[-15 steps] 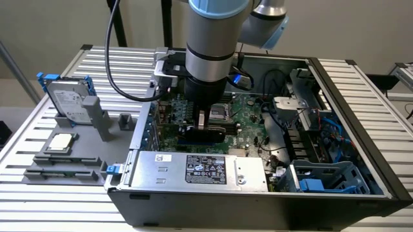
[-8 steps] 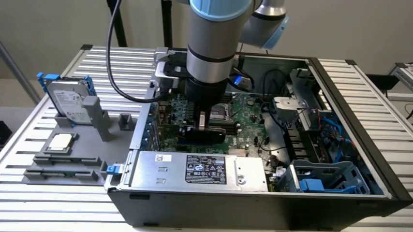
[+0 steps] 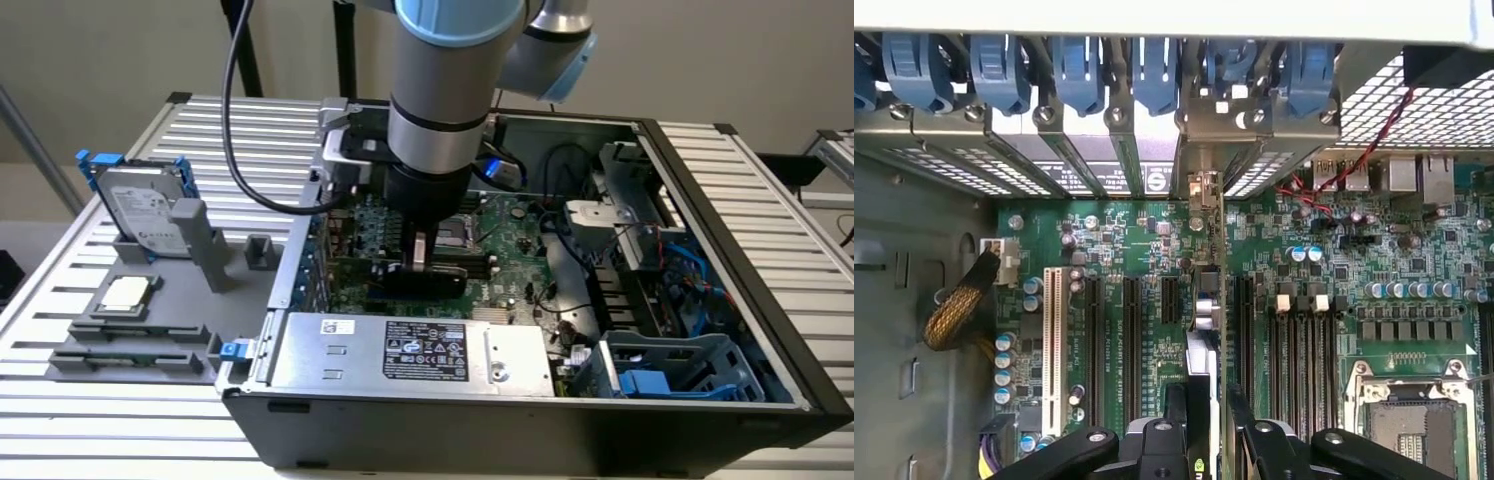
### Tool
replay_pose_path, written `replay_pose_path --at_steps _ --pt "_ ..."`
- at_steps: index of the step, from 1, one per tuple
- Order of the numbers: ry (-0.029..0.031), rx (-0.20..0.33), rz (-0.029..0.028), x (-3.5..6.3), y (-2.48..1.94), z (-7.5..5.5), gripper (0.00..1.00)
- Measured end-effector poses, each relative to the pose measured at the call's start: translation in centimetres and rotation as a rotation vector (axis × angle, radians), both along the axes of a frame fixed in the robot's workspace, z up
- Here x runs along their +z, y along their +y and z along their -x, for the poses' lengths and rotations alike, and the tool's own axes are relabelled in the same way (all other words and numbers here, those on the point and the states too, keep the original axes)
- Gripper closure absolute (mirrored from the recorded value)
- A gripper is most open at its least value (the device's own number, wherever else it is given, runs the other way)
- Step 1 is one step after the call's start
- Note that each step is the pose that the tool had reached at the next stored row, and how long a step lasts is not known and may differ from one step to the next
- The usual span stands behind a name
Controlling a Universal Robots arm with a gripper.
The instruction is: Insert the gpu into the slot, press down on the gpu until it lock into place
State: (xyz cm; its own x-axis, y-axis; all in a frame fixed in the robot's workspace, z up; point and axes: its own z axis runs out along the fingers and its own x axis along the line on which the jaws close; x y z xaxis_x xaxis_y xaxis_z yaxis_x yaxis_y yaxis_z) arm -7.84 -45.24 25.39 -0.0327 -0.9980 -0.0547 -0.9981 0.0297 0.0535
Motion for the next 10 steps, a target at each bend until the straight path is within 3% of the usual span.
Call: replay_pose_path --at_steps 10 --pt "0.0001 0.001 0.0 -0.21 0.0 0.0 0.74"
